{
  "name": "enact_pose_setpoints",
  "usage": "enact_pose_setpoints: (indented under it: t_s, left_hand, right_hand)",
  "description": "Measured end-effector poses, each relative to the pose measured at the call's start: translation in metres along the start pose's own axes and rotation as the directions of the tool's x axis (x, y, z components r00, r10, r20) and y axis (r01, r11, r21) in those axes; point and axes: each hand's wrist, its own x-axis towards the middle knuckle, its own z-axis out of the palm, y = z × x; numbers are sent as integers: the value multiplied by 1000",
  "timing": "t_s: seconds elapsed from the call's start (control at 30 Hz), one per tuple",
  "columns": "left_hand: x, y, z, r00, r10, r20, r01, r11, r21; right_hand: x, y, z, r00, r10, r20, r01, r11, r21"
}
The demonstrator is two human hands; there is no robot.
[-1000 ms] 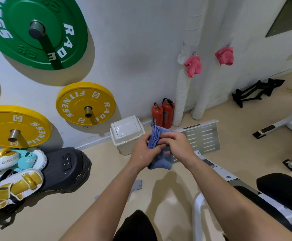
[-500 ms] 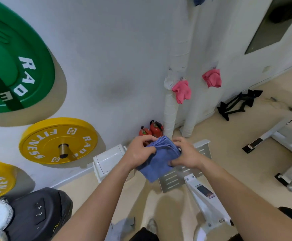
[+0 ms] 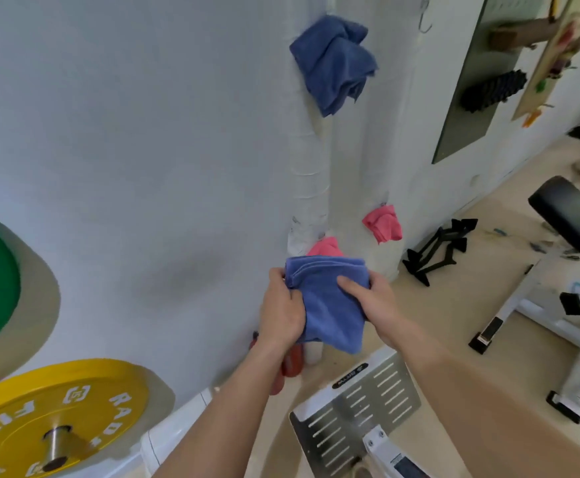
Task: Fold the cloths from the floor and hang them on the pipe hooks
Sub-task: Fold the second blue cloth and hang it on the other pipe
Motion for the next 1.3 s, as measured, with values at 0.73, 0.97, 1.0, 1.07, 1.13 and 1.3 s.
enact_pose_setpoints:
  t_s: [0.73,0.97,1.0,1.07,1.13,1.3]
  left_hand:
    - [291,315,201,826,418,-377,-483,871,-92]
    - [388,396,200,796,441,-415,-506,861,-54]
    - [399,399,201,800,439,-408,-498,866,-45]
    - [418,399,204,807,440,-393,-484,875,-14]
    - [432,394,209,818,440,-370,-468,883,16]
    - [454,379,220,838,420,-348,-433,900,42]
  right_hand:
    - [332,-288,-232,812,-569,-131,532,813,-238]
    - [409,-388,-255,754,-651,-89,588,730,-348]
    - [420,-394,-255,756,-649,-85,583,727,-362]
    - [438,-399,-254,767,-636,-87,559,729,-395]
    - [457,-394,-253,789,-608,-86,519,736,-434]
    - [487,-379,-254,838,-541,-64,456,760,-463]
